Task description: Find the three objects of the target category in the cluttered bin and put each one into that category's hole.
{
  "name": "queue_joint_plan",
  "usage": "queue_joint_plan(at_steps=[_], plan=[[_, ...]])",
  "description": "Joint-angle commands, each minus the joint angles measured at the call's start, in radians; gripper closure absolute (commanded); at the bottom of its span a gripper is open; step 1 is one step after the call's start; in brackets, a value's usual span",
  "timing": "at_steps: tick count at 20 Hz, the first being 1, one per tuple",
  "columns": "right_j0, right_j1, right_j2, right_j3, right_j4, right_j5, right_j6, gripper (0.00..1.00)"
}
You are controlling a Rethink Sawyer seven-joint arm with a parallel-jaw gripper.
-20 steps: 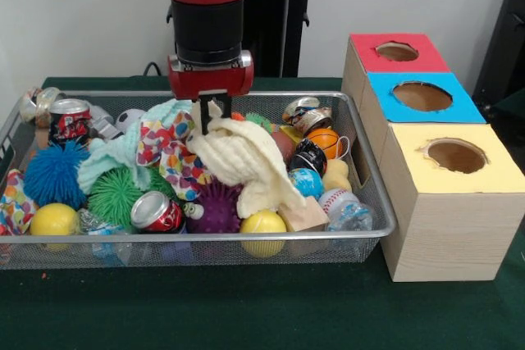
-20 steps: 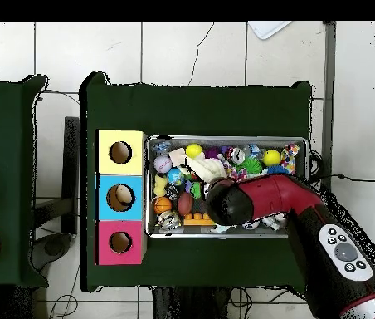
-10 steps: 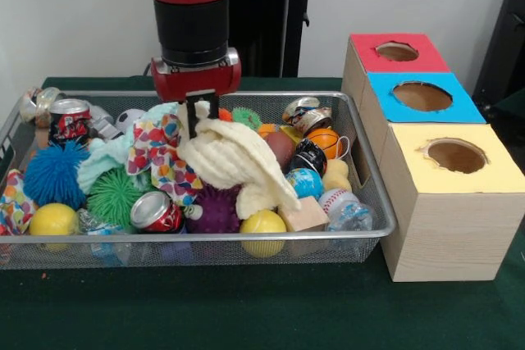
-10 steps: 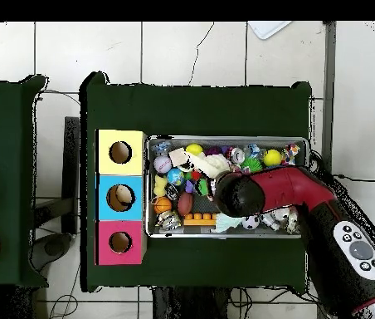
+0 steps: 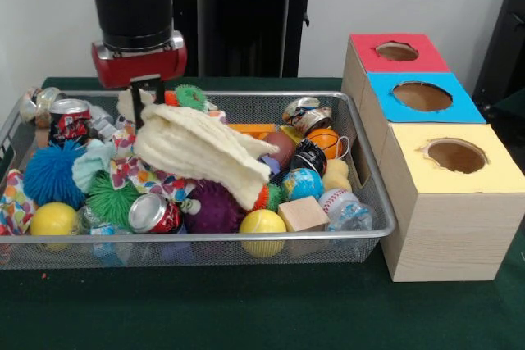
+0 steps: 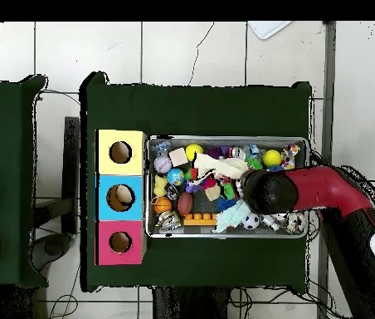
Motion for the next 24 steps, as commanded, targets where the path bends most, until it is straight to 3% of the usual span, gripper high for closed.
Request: queue_joint_plan(at_steps=[1,6,10,16,23,24], plan=[[-0.007,-0.001,0.052,-0.149,-0.014,0.174,-0.394,1.00],[0.003,0.026,0.050,-0.159,-0.018,0.167,-0.383,1.00],[-0.013,0.041,0.033,-0.119,-0.028,0.127,-0.346,1.00],[-0.028,0.129,-0.034,-0.012,-0.110,-0.055,-0.198,1.00],[-0.032,0.123,-0.062,0.017,-0.146,-0.104,-0.158,1.00],[-0.031,0.122,-0.069,0.017,-0.147,-0.108,-0.160,0.00]])
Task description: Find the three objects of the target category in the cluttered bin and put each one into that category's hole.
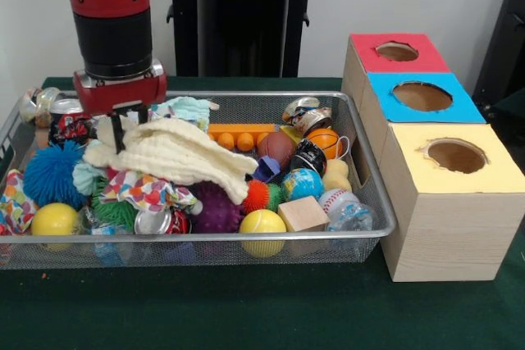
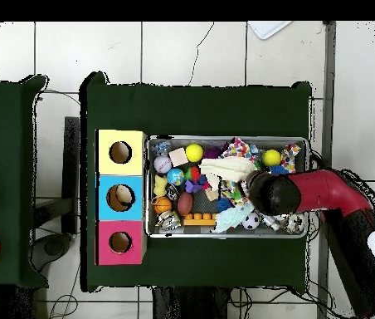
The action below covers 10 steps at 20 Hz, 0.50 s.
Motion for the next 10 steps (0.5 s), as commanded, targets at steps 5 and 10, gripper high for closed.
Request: queue_joint_plan(at_steps=[5,10], plan=[[0.002,0.039,-0.060,0.046,-0.075,-0.041,-0.102,0.00],[0.008,0.043,-0.061,0.049,-0.072,-0.058,-0.083,0.00]])
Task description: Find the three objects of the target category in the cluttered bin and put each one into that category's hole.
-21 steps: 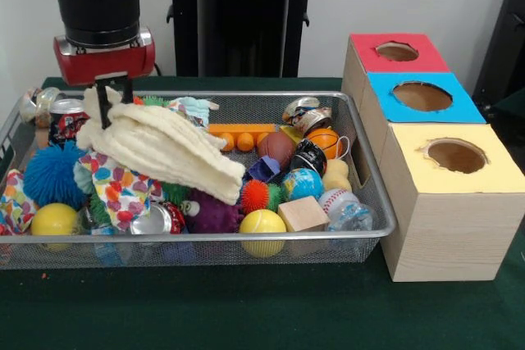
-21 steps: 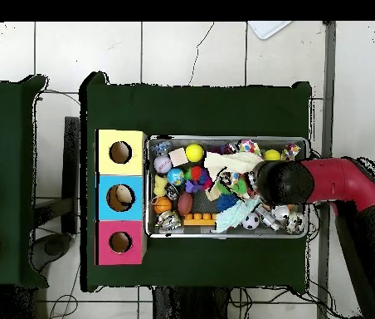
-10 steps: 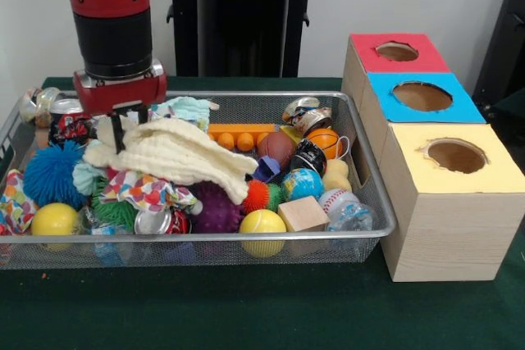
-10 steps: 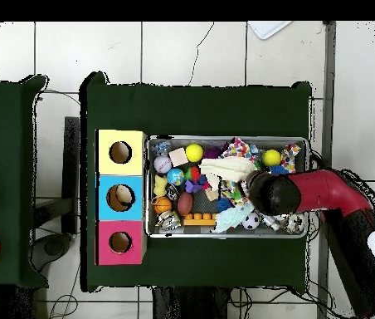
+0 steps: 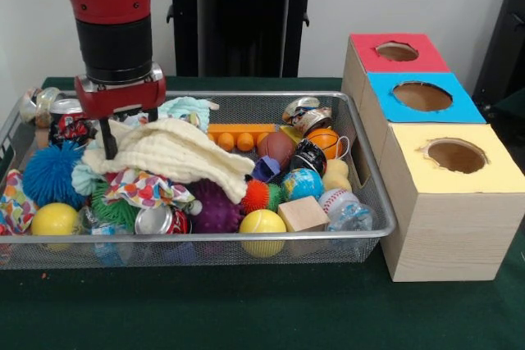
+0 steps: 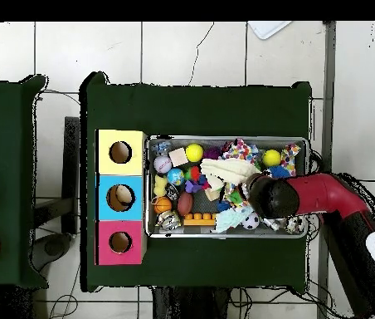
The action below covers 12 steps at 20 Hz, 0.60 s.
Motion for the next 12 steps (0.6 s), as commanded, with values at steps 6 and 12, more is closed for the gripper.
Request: queue_joint_plan(at_steps=[6,12], plan=[[0.020,-0.014,-0.048,0.077,-0.042,-0.029,-0.057,0.00],[0.045,-0.135,-0.057,0.180,0.006,0.001,0.006,0.00]])
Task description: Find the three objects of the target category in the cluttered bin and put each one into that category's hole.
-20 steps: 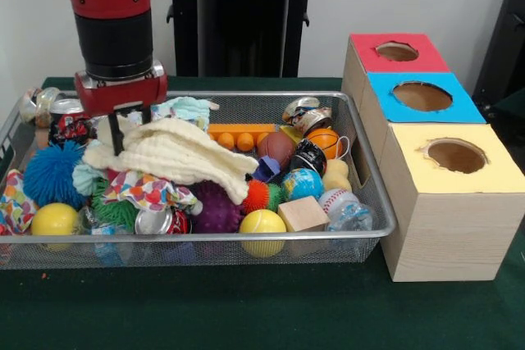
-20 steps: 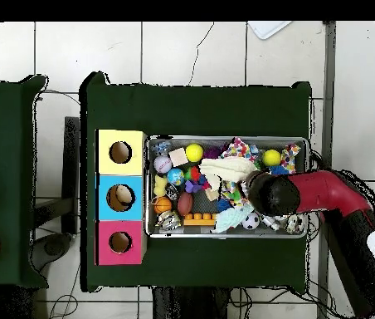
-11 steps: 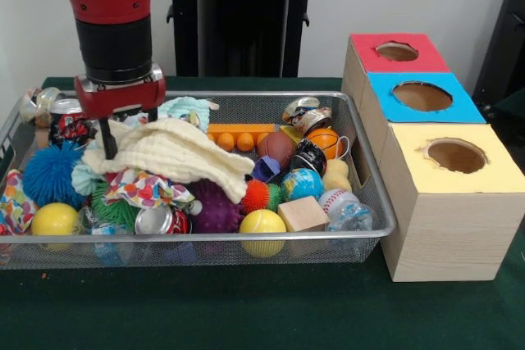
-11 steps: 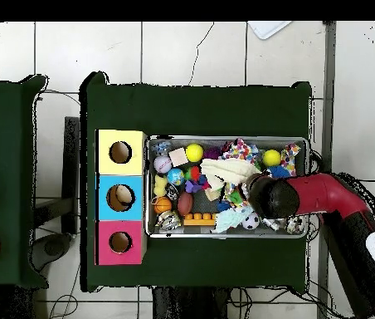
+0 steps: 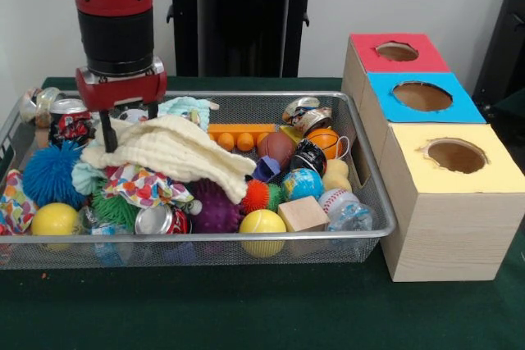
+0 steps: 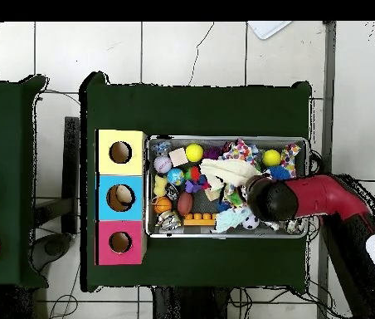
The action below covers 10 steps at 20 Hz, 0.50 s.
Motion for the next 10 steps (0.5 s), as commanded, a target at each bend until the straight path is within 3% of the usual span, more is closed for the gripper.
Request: queue_joint_plan(at_steps=[1,10], plan=[[0.039,-0.116,-0.050,0.169,0.018,0.007,0.019,0.00],[0.098,-0.337,-0.065,0.291,0.157,0.102,0.062,0.00]])
